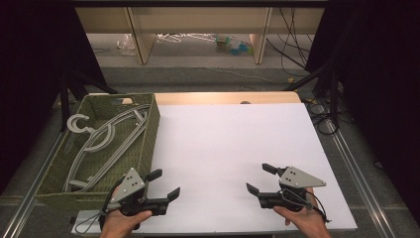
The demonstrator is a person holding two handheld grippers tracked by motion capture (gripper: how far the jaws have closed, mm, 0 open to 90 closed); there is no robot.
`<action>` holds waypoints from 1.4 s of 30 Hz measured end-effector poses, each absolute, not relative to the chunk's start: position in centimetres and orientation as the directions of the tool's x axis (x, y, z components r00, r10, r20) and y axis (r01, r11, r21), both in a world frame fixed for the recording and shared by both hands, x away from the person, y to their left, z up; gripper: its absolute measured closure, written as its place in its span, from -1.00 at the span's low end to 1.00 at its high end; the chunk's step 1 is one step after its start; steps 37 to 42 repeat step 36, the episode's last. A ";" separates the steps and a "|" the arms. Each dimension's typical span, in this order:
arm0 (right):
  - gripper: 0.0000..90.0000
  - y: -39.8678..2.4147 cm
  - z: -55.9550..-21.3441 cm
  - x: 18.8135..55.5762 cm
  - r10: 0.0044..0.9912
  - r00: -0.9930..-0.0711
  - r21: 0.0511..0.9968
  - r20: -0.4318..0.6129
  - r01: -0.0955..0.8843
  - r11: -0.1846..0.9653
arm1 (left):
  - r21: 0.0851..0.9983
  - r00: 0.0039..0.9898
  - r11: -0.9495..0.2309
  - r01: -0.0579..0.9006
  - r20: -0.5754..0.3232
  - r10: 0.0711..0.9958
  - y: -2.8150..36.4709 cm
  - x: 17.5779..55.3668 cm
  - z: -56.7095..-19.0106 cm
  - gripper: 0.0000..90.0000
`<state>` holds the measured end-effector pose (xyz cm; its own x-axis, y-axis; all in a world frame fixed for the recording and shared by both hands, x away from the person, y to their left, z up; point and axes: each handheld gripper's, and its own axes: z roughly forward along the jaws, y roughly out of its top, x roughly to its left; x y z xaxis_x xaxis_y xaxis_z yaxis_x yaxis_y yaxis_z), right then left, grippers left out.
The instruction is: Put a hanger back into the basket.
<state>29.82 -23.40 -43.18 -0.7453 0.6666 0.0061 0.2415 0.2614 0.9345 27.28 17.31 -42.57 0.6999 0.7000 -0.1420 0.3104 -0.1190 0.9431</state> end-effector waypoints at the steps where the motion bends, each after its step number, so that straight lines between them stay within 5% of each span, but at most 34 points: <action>1: -0.60 -23.4 -43.2 29.7 0.664 -0.747 0.937 0.002 0.233 0.260 | 0.944 0.700 -0.122 0.308 -0.138 0.701 17.4 27.2 -42.6 -0.64; 42: -0.63 -24.2 -43.3 28.4 0.674 -0.737 0.926 0.047 0.286 0.248 | 0.946 0.694 -0.120 0.301 -0.131 0.708 18.4 27.0 -42.7 -0.65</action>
